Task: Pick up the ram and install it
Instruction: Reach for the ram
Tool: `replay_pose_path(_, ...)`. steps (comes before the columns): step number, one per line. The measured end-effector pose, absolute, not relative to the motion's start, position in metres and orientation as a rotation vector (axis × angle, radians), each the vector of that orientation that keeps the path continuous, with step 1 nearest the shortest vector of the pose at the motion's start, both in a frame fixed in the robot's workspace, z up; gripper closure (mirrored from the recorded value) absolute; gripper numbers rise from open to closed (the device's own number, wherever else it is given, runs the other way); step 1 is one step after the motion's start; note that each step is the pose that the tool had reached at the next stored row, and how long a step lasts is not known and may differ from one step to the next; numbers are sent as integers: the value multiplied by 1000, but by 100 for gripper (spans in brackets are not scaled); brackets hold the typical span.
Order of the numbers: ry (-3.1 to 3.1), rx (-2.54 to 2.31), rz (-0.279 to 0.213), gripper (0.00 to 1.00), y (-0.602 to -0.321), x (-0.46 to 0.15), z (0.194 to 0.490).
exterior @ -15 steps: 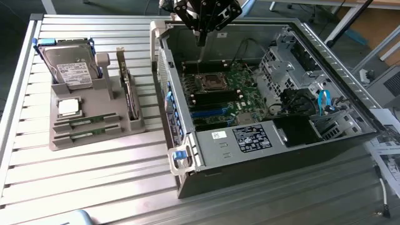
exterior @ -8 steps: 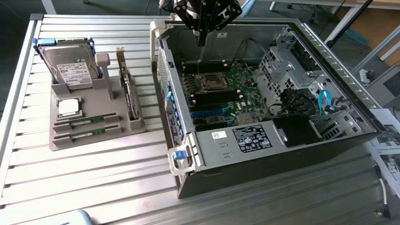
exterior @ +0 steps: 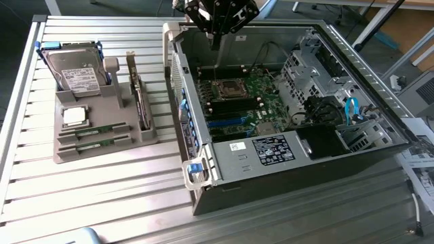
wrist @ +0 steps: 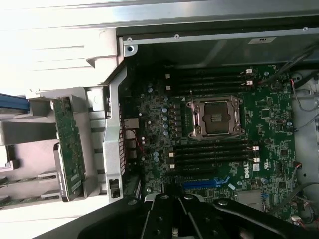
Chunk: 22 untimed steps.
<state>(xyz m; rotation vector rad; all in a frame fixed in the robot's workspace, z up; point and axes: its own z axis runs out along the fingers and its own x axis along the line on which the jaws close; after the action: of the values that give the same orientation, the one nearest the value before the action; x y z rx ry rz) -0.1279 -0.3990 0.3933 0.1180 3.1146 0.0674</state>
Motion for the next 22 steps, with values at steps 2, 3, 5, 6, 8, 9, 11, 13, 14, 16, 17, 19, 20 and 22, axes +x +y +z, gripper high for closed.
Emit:
replay_pose_path(2,3115,118,67,90,-399,-132,393)
replay_pose_path(3,3115,118,68,90,-399,-134,393)
replay_pose_path(5,3115,118,68,90,-399,-136,393)
replay_pose_path(6,3115,118,68,90,-399,-138,393)
replay_pose_path(8,3115,118,67,90,-399,-141,393)
replay_pose_path(9,3115,118,67,90,-399,-142,393)
replay_pose_path(11,3115,118,68,90,-399,-144,393)
replay_pose_path(13,3115,118,68,90,-399,-146,393)
replay_pose_path(14,3115,118,68,90,-399,-148,393)
replay_pose_path(16,3115,118,68,90,-399,-150,393)
replay_pose_path(17,3115,118,68,90,-399,-152,393)
replay_pose_path(19,3115,118,68,90,-399,-154,393)
replay_pose_path(20,3115,118,68,90,-399,-155,393)
replay_pose_path(22,3115,118,68,90,-399,-157,393)
